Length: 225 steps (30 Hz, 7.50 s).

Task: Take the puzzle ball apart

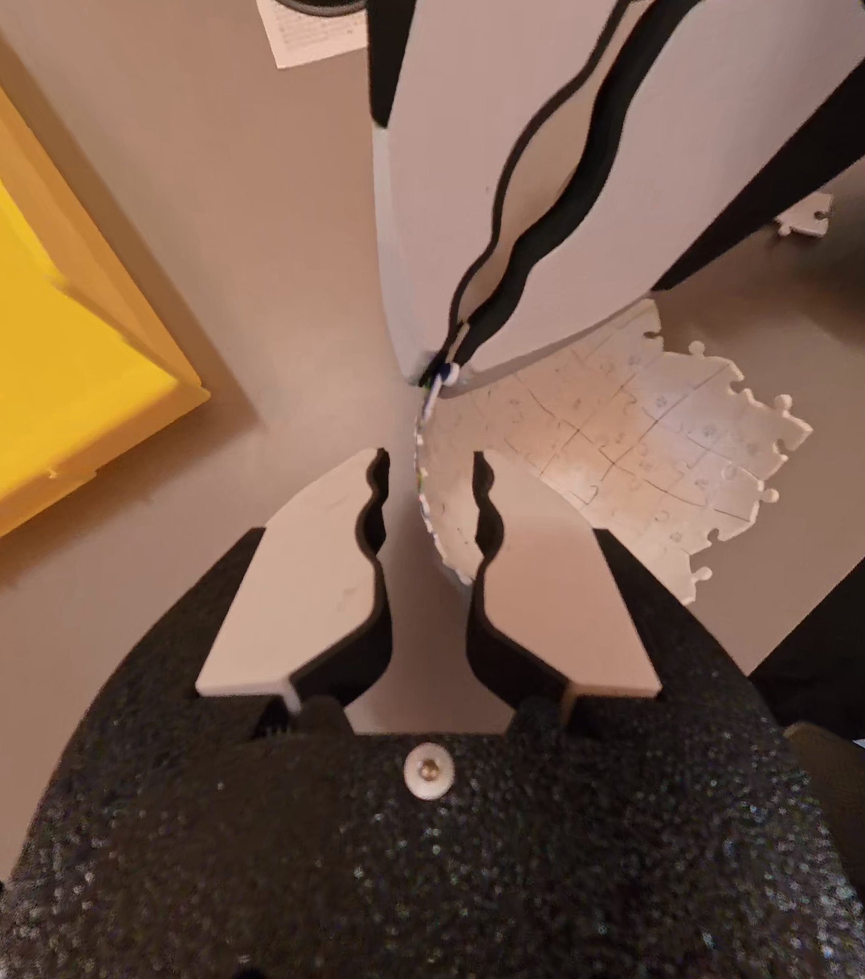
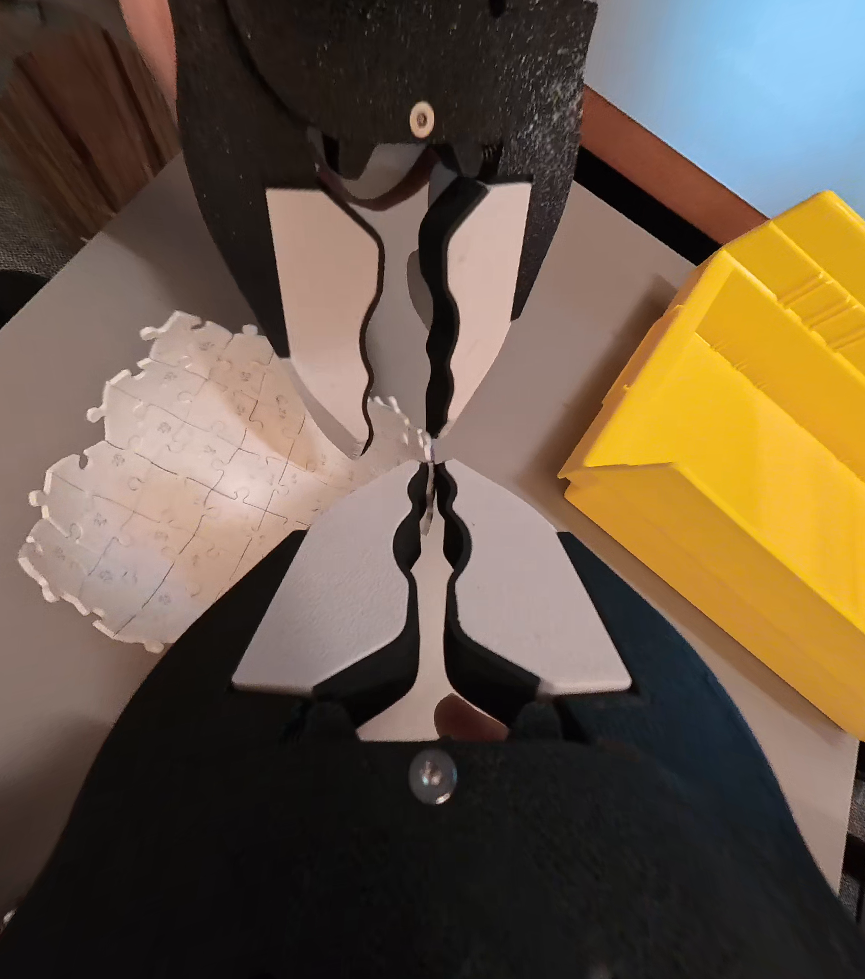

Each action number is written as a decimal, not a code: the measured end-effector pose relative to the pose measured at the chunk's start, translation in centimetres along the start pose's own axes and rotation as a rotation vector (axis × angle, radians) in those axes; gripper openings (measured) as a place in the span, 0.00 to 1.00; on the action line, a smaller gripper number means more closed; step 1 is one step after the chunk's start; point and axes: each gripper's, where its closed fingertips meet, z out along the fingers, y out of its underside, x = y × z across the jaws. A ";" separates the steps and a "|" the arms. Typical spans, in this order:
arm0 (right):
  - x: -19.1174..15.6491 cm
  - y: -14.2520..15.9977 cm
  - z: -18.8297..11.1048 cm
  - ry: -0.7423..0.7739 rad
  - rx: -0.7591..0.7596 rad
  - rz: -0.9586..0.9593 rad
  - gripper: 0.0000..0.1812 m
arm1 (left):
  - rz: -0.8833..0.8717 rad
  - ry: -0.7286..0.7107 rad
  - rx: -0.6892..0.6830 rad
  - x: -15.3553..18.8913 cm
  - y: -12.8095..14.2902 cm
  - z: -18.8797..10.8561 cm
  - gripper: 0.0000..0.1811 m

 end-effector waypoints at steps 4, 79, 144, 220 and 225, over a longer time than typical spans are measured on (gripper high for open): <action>-0.1 -0.1 0.2 0.002 0.001 -0.008 0.02 | 0.002 0.006 -0.035 0.1 0.5 0.3 0.16; 0.6 0.4 1.0 -0.013 -0.013 -0.092 0.01 | -0.096 0.035 0.002 -1.1 1.5 -0.3 0.15; -0.1 -1.1 1.8 -0.116 -0.025 -0.223 0.01 | -0.344 -0.090 -0.122 -0.5 4.4 -1.0 0.09; 1.6 1.1 1.8 -0.060 -0.104 0.000 0.01 | -0.149 0.012 -0.044 -3.0 2.5 2.1 0.07; 1.6 1.1 1.7 -0.082 -0.082 0.074 0.01 | -0.146 0.019 -0.054 -2.9 2.6 2.3 0.06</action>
